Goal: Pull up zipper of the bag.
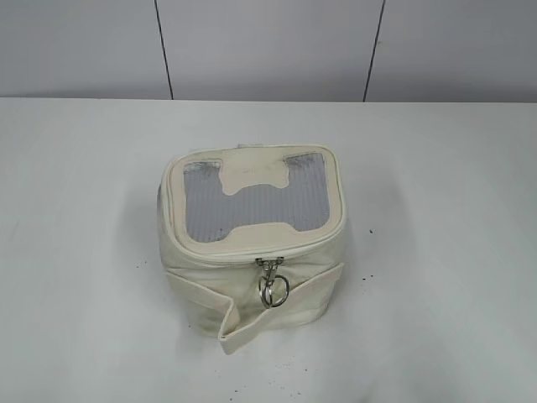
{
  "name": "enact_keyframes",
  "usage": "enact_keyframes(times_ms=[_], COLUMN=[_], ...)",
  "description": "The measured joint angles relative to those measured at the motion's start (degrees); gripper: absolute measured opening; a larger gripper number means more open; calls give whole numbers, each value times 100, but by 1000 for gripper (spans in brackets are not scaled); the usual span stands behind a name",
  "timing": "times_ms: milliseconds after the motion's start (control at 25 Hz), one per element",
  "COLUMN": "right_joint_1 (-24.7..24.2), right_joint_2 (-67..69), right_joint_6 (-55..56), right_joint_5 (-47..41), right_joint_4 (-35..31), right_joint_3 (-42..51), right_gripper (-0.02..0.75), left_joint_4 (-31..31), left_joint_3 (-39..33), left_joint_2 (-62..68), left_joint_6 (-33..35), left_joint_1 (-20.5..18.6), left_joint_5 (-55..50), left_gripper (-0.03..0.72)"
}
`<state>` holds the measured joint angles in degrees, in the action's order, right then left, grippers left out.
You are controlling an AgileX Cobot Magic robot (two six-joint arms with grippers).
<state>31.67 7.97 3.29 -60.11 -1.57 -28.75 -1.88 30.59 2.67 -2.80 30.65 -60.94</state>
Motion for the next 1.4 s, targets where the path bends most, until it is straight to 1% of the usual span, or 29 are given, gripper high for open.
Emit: enact_keyframes(times_ms=[80, 120, 160, 240, 400, 480, 560, 640, 840, 1400], right_joint_1=[-32, -131, -293, -900, -2307, -2794, -3035, -3087, -3091, -3091], right_joint_2=[0, 0, 0, 0, 0, 0, -55, -230, -827, -845], right_joint_6=[0, 0, 0, 0, 0, 0, 0, 0, 0, 0], right_joint_5=[0, 0, 0, 0, 0, 0, 0, 0, -1, 4], right_joint_4=[0, -4, -11, -16, -17, -17, -17, -17, -23, -23], right_joint_3=[4, 4, 4, 4, 11, 11, 11, 11, 11, 11], right_gripper=[589, 589, 589, 589, 588, 589, 589, 589, 589, 588], left_joint_4=[0, 0, 0, 0, 0, 0, 0, 0, 1, 1], left_joint_3=[0, 0, 0, 0, 0, 0, 0, 0, 0, 0], left_joint_2=[0, 0, 0, 0, -6, -23, -127, -277, -300, -302], left_joint_6=[0, 0, 0, 0, 0, 0, 0, 0, 0, 0], left_joint_1=[-8, -50, -150, -481, -1664, -2260, -2569, -2672, -2685, -2690], left_joint_5=[0, 0, 0, 0, 0, 0, 0, -5, 2, 2], left_gripper=[253, 249, 245, 241, 239, 238, 238, 238, 239, 239])
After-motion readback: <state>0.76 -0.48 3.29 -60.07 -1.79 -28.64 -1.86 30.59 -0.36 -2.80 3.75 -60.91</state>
